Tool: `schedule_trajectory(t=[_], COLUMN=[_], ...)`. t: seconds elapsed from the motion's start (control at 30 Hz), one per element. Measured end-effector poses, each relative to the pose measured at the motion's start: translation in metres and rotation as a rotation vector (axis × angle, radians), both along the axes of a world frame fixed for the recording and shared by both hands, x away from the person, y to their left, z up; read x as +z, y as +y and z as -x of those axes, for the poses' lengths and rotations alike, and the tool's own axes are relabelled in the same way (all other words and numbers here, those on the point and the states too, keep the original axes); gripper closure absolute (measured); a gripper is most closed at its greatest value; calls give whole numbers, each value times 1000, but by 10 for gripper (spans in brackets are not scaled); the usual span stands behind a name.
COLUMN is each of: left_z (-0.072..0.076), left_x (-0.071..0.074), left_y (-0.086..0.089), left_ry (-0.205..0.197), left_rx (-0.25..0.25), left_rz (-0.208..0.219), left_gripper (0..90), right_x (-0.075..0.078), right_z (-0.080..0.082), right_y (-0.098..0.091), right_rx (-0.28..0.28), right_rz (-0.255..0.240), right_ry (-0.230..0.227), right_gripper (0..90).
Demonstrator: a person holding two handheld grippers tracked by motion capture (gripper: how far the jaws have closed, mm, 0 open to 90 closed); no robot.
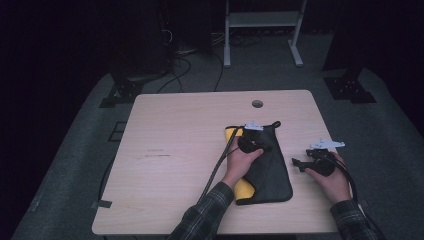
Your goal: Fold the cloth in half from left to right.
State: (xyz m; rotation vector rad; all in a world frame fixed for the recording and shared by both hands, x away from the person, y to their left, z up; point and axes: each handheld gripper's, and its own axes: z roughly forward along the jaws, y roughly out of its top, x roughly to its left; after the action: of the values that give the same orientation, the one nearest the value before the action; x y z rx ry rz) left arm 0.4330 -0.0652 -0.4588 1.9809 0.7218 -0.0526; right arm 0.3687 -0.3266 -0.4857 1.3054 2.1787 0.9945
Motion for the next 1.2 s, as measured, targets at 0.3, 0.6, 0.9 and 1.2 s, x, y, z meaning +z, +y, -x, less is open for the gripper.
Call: schedule_trajectory(t=[0.3, 0.6, 0.9, 1.2], left_z=[-3, 0, 6, 14], left_x=[-8, 7, 19, 5], left_y=[-11, -2, 51, 94], left_ry=[31, -3, -36, -64], left_rx=[-1, -18, 47, 120], left_rz=[13, 11, -55, -187], left_gripper=[799, 599, 439, 336], right_x=[0, 0, 7, 34], right_z=[0, 0, 3, 13], right_y=[0, 0, 2, 22], right_rx=[1, 1, 8, 86], right_rz=[1, 1, 24, -65], right_ry=[0, 0, 13, -41], right_gripper=[255, 256, 403, 431])
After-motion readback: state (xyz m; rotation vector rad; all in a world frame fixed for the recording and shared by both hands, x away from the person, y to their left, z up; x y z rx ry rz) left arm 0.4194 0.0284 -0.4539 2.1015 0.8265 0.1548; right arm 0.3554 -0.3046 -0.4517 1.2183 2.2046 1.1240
